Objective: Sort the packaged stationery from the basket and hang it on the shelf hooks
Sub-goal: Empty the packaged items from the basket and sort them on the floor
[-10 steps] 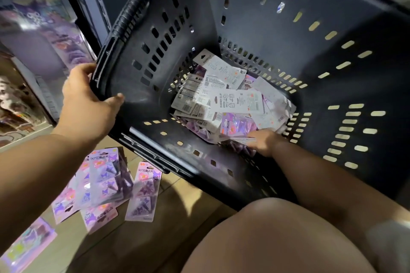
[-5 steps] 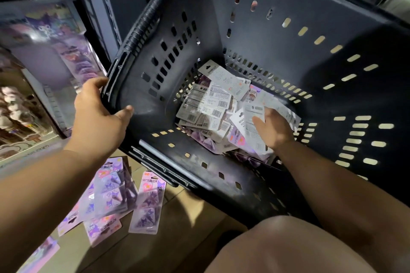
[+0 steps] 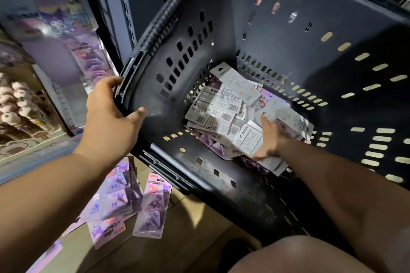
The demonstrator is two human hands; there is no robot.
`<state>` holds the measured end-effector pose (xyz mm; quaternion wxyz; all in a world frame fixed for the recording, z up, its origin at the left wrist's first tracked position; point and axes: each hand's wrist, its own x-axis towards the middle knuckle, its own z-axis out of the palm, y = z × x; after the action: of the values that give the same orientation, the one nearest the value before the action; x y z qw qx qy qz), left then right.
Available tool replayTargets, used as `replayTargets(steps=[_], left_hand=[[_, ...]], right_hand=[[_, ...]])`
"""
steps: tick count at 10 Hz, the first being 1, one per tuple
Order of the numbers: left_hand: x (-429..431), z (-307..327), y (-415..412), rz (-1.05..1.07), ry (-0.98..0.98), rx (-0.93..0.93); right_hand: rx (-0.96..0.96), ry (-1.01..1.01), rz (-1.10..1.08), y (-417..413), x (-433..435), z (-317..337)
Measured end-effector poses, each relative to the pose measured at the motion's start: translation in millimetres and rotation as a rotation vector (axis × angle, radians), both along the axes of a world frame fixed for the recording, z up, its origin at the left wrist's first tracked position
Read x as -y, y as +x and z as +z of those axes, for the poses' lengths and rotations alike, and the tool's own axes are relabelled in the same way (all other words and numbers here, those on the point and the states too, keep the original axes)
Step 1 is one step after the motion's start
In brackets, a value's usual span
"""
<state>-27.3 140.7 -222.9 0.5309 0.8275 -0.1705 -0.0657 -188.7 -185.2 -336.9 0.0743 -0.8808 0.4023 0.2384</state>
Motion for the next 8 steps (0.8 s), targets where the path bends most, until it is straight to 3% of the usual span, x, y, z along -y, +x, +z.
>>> replayTargets(steps=[1, 3, 4, 6, 7, 8], left_hand=[[-1.7, -3.0, -0.4, -0.01, 0.006, -0.008], [1.1, -0.1, -5.2, -0.022, 0.001, 0.008], [2.3, -4.4, -1.6, -0.046, 0.038, 0.083], [-1.1, -8.5, 2.4, -0.092, 0.027, 0.105], [-2.8, -9.5, 5.3, -0.115, 0.002, 0.116], [-3.9, -8.7, 7.8, -0.134, 0.011, 0.086]], right_hand=[[0.01, 0.079, 0.039, -9.1, -1.6, -5.3], [-0.107, 0.185, 0.336, 8.1, -8.7, 16.3], [0.076, 0.481, 0.205, 26.3, -2.4, 29.4], [0.624, 0.552, -0.355, 88.1, -0.9, 36.6], [0.661, 0.493, -0.482, 118.1, -11.9, 31.4], [0.488, 0.36, -0.476, 134.5, -24.5, 29.2]])
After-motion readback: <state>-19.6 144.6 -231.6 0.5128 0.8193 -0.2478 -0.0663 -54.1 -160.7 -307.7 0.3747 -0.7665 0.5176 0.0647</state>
